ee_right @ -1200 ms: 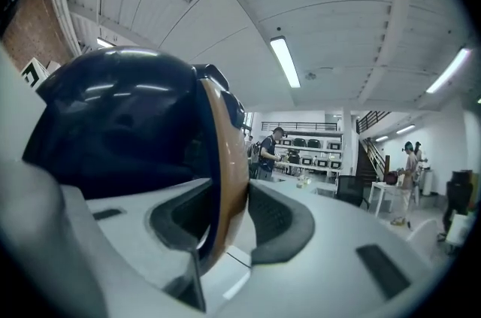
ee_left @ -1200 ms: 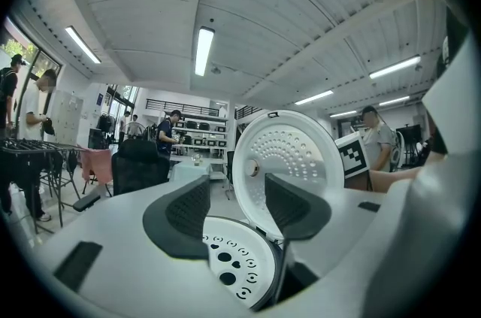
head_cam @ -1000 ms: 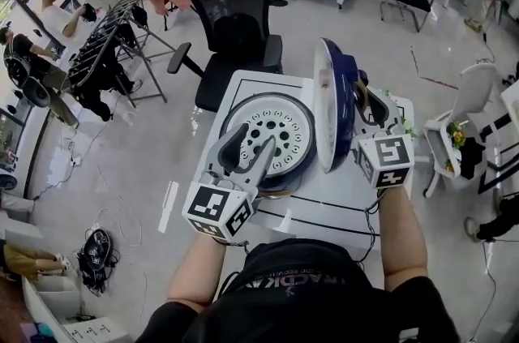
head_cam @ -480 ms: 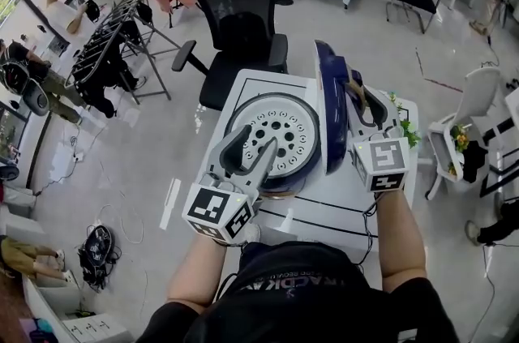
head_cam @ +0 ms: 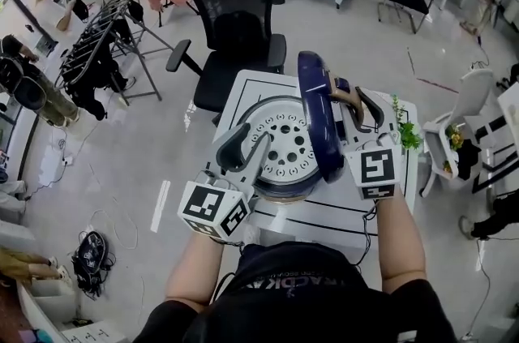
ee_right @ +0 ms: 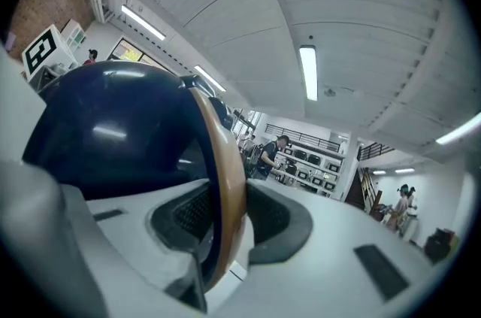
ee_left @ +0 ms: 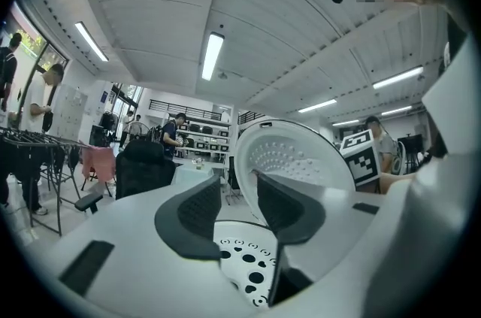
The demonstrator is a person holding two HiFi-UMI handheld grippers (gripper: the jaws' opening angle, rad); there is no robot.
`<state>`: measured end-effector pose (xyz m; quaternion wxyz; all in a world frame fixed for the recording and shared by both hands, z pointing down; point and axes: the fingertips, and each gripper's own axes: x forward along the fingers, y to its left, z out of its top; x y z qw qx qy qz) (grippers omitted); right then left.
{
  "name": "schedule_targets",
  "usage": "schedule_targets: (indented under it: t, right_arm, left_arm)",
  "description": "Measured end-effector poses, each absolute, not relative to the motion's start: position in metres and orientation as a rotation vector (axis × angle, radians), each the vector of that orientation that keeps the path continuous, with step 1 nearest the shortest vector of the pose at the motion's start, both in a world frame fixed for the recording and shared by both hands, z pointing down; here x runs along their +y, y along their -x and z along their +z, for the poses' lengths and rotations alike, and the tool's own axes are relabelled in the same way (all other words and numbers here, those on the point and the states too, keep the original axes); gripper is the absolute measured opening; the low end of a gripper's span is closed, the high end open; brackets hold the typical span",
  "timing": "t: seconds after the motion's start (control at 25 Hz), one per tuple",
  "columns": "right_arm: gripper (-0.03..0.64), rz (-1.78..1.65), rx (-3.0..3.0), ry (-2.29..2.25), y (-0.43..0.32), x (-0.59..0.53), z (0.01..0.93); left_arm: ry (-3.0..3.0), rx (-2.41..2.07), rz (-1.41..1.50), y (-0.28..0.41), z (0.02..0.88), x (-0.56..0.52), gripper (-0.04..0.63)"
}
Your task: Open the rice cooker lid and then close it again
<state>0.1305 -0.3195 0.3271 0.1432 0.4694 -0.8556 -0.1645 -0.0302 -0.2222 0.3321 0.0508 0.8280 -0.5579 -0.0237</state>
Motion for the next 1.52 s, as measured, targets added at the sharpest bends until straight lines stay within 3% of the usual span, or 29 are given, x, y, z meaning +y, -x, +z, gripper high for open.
schedule_targets:
  t: [0.24,0.64,1.52]
  right_arm:
    - [0.121,-0.653,-2.329,-1.25,-0.08,-0.308,0.332]
    - [0.14,-0.796,-2.116,-1.093,-0.019,-0.288,0.36]
    - [0.15,-0.879,-1.912,-0.962,0.016,-0.28,0.402]
  left_arm:
    - [-2.524,-1.676,-0.104,0.067,0.328,-0.225,0.004]
    - [-2.592,-1.608,-0.113,0.105,0.317,-0.232,0.003]
    - [-2.695,-1.364,0.169,0.073,0.369,-0.26,0.003]
